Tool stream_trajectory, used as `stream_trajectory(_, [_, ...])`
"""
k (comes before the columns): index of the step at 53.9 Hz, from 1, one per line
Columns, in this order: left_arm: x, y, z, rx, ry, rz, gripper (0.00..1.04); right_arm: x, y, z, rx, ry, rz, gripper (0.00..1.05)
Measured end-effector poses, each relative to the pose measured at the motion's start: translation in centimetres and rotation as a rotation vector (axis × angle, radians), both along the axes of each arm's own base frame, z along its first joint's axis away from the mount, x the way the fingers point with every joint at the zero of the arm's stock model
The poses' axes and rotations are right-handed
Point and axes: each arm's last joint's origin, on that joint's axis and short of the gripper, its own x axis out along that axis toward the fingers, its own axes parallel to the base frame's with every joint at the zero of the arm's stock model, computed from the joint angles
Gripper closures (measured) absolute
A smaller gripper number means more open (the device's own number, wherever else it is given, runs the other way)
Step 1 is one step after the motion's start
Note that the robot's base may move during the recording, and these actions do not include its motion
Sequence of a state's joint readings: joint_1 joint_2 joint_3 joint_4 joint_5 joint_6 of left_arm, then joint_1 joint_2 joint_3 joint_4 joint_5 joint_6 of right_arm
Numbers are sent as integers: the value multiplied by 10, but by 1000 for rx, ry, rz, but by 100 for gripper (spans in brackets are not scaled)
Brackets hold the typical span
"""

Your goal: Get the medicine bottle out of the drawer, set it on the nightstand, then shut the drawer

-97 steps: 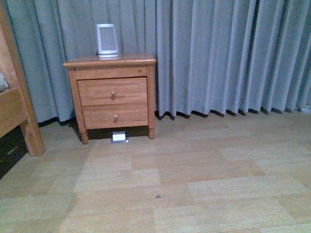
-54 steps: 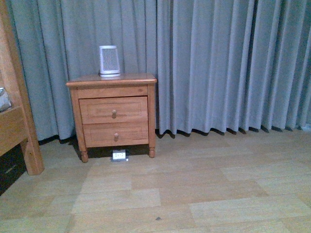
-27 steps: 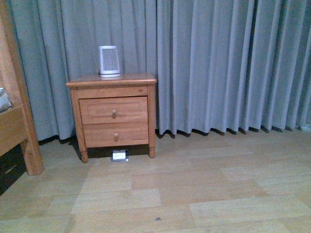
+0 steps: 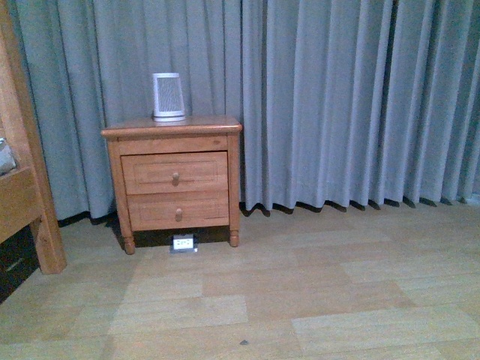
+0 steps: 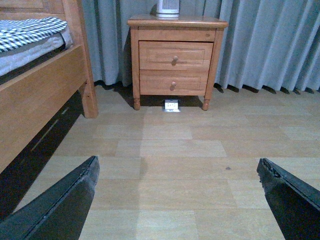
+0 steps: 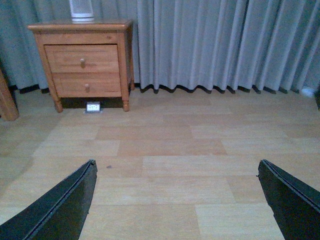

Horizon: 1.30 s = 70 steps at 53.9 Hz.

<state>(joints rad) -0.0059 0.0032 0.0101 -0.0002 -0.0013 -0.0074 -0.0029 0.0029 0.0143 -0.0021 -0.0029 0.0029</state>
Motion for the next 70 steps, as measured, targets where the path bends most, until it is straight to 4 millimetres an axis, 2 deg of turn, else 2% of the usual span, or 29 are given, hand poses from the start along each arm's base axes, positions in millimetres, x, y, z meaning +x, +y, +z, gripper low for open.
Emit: stream_trajectory(70, [0, 0, 0, 0, 0, 0, 7, 0, 0, 0, 0, 0, 0, 7])
